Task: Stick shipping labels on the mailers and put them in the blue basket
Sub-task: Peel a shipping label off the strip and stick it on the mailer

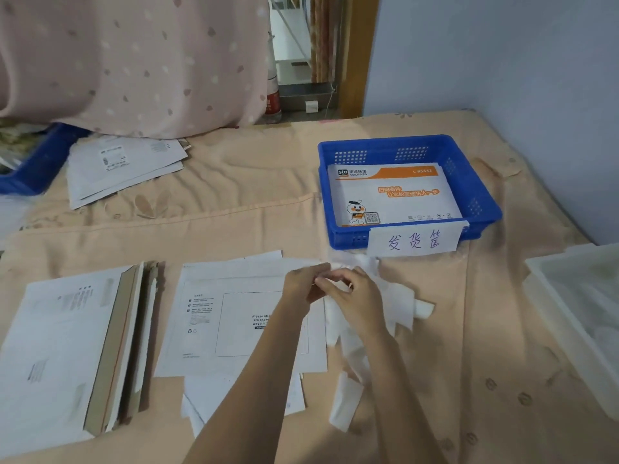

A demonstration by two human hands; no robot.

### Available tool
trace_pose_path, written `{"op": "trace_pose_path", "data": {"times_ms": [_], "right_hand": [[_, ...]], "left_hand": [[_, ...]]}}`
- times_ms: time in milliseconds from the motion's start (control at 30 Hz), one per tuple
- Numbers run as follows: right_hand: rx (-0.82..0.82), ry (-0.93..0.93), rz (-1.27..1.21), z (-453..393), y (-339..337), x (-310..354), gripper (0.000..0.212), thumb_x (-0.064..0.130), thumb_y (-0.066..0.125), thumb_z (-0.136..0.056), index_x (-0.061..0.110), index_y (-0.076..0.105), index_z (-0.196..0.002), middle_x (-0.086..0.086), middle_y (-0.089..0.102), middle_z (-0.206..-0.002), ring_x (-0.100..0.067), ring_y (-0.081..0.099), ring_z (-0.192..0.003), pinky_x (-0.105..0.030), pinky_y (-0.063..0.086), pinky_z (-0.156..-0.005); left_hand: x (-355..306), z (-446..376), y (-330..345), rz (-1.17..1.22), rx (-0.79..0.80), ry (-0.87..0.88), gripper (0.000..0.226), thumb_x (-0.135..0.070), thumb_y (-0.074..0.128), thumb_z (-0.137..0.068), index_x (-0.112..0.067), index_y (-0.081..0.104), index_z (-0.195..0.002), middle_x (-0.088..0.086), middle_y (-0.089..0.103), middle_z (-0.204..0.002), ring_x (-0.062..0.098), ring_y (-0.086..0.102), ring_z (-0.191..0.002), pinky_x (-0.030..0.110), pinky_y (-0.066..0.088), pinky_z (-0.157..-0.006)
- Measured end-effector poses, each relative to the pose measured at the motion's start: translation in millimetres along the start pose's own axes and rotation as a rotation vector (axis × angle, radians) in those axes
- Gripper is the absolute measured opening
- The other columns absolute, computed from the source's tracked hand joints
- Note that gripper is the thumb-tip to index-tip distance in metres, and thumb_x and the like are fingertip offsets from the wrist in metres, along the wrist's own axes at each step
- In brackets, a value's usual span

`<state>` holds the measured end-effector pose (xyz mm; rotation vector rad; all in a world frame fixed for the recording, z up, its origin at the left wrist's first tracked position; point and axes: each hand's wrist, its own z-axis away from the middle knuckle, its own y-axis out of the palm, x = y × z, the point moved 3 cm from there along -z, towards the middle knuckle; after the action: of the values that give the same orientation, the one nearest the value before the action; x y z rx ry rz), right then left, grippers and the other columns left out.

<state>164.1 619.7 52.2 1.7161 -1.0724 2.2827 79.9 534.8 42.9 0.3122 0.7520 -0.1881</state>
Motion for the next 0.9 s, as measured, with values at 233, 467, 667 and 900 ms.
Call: {"op": "trace_pose_path", "data": {"times_ms": [233,467,667,900], "right_hand": [[0.369,0.189,-0.222,21,48,16,0.024,0.057,0.058,-0.086,0.038,0.073,-0.085,0.014,0.058,-0.067,-0.007,0.055,-0.07,-0.022,0.042,-0.073],[0.243,0.091,-0.031,26,70,3,0.034,0.012,0.064,-0.086,0.042,0.066,-0.1,0.011,0.047,-0.109,-0.006,0.057,-0.095,-0.017,0.045,-0.084],[-0.015,0.302,-0.326,31,95,-1,0.02,0.011,0.074,-0.079,0.016,0.058,-0.091,0.004,0.066,-0.088,-0.013,0.064,-0.082,-0.019,0.044,-0.071],[0.011,0.617,-0.618,18,122,11,0.023,0.0,0.05,-0.085,0.015,0.067,-0.086,-0.01,0.066,-0.099,-0.024,0.063,-0.089,-0.021,0.051,-0.059]], "left_hand": [[19,0,-74,0.071,-0.248,0.0,0.023,-0.014,0.077,-0.079,0.0,0.06,-0.073,0.01,0.056,-0.064,0.023,0.058,-0.055,0.028,0.05,-0.055],[28,10,-109,-0.087,-0.209,-0.056,0.037,-0.031,0.08,-0.075,-0.001,0.06,-0.085,0.01,0.057,-0.068,0.022,0.059,-0.057,0.022,0.051,-0.044],[28,9,-120,-0.255,-0.059,-0.096,0.042,-0.04,0.08,-0.074,-0.003,0.064,-0.088,0.007,0.066,-0.076,0.016,0.065,-0.063,0.022,0.055,-0.055],[18,4,-136,-0.205,0.161,-0.032,0.082,-0.033,0.089,-0.057,-0.003,0.053,-0.124,0.014,0.069,-0.112,0.028,0.068,-0.097,0.038,0.052,-0.086]]}}
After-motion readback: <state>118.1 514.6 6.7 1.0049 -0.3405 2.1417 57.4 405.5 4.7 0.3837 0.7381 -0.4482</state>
